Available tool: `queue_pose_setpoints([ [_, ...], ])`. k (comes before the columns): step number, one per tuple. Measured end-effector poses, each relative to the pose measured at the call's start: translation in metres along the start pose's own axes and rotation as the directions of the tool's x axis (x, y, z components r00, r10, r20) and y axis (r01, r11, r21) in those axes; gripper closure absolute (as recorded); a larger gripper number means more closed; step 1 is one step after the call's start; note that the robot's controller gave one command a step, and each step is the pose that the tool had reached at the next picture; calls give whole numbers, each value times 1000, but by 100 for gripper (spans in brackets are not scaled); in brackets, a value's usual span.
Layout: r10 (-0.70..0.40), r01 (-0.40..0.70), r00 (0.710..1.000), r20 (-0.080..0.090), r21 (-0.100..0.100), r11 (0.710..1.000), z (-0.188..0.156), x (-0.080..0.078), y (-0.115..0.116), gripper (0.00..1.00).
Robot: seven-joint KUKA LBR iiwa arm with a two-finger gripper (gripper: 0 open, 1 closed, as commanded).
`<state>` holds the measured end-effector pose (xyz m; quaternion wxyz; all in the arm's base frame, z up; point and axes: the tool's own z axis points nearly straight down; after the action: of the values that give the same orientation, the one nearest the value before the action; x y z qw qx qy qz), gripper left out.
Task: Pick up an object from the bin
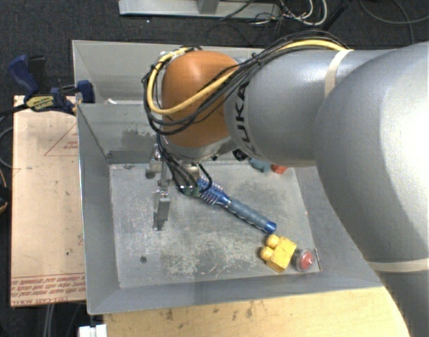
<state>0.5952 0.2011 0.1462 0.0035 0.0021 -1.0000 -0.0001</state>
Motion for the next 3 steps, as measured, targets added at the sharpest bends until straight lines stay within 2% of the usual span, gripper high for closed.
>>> queue_pose_setpoints([
  [1, -269, 269, 963, 12, 2, 963, -32, -13, -40, 0],
  [2, -347, 347, 938, 8, 4, 938, -3, -35, -88, 0],
  [3, -192, 192, 981, 5, 1, 981, 57, -42, -114, 0],
])
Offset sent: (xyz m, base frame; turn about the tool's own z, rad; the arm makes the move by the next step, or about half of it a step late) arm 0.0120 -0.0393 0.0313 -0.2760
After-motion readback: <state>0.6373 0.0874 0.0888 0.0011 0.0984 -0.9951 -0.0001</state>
